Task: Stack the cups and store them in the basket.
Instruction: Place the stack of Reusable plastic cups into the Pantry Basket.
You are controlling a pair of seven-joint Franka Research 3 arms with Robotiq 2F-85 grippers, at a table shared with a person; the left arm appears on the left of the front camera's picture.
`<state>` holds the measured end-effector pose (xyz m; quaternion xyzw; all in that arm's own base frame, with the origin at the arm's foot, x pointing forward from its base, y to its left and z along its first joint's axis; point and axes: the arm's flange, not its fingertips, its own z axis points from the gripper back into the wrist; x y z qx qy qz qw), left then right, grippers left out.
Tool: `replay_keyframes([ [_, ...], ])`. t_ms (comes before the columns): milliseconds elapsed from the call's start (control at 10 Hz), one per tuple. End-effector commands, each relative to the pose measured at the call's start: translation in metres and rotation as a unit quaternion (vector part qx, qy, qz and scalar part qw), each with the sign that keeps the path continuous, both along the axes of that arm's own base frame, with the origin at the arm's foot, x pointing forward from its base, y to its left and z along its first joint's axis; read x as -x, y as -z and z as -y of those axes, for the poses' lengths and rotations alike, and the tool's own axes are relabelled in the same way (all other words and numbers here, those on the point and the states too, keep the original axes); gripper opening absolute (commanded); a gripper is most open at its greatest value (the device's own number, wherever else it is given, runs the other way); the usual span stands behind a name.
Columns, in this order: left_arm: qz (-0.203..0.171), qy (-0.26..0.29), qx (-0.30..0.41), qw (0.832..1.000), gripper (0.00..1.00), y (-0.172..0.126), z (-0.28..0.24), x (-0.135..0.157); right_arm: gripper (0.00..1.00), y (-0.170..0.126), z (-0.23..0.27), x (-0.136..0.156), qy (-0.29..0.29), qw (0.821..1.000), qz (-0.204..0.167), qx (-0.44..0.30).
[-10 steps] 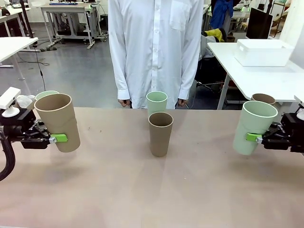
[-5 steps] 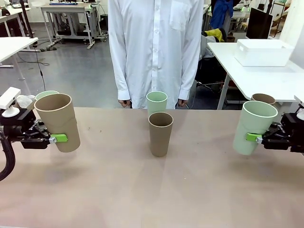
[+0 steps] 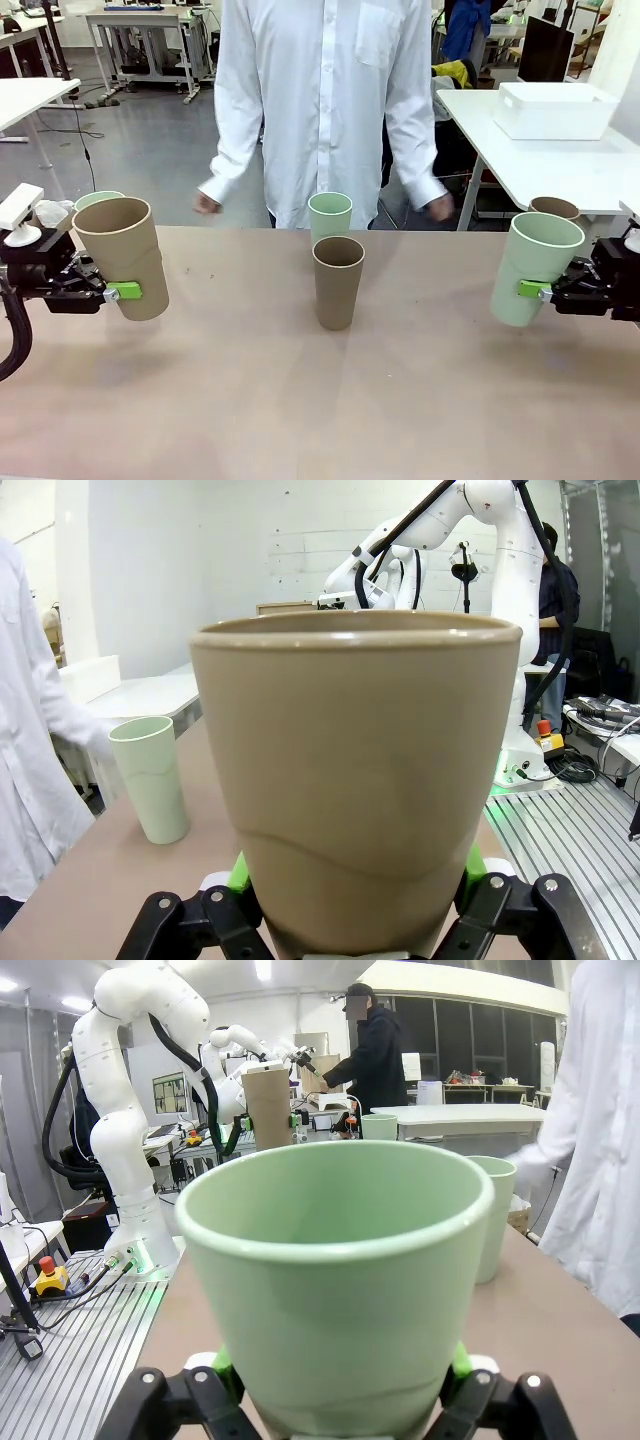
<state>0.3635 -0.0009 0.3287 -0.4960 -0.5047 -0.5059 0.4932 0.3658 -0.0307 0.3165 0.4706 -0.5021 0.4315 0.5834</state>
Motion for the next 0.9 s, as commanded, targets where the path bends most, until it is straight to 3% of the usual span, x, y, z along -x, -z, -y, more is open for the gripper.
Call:
replay_keyframes([
  [0, 0.001, -0.002, 0.002, 1.0, 0.83, -0.0032, -0.0001, -0.0006, 0.86, -0.0015, -0.0007, 0.0001, -0.001, 1.0, 0.0, 0.0],
  [800, 0.001, -0.002, 0.002, 1.0, 0.83, -0.0032, -0.0001, -0.0006, 0.86, -0.0015, -0.0007, 0.0001, -0.001, 1.0, 0.0, 0.0],
])
